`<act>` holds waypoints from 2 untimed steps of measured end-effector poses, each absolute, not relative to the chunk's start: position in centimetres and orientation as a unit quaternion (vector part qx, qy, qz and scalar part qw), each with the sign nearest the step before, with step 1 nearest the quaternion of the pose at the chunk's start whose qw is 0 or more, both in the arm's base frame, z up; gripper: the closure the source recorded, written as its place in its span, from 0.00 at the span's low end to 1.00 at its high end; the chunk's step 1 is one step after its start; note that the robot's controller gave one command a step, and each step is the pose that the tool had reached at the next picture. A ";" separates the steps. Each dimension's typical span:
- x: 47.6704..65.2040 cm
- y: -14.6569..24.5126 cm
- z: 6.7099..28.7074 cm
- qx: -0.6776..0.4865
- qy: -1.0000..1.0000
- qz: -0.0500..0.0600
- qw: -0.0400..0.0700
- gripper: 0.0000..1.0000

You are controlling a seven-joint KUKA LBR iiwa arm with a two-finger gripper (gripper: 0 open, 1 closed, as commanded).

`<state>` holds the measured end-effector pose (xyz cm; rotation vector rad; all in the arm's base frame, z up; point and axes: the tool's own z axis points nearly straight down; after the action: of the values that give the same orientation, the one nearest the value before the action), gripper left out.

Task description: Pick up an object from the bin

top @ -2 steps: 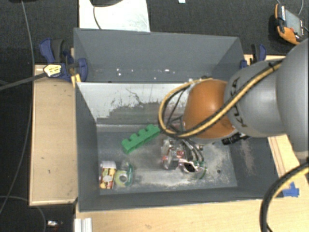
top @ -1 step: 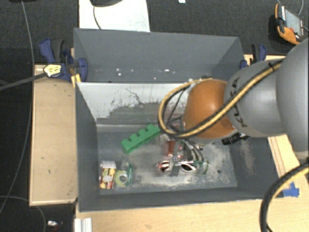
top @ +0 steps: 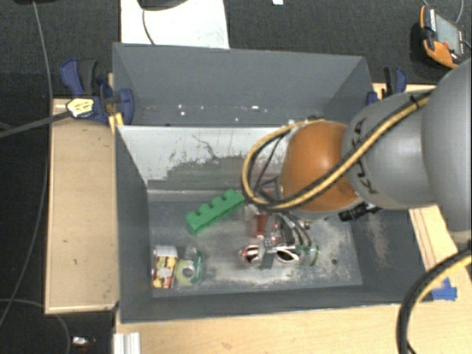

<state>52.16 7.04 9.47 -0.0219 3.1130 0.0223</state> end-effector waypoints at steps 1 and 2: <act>51.4 4.3 9.2 0.015 1.000 0.007 0.014 0.00; 50.8 5.1 7.5 0.004 1.000 0.008 0.014 0.00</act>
Offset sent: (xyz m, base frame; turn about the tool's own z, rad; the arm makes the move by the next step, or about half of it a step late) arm -0.0138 -0.0199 -0.0197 0.0143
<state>50.76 5.06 7.49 0.0110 3.1142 0.0245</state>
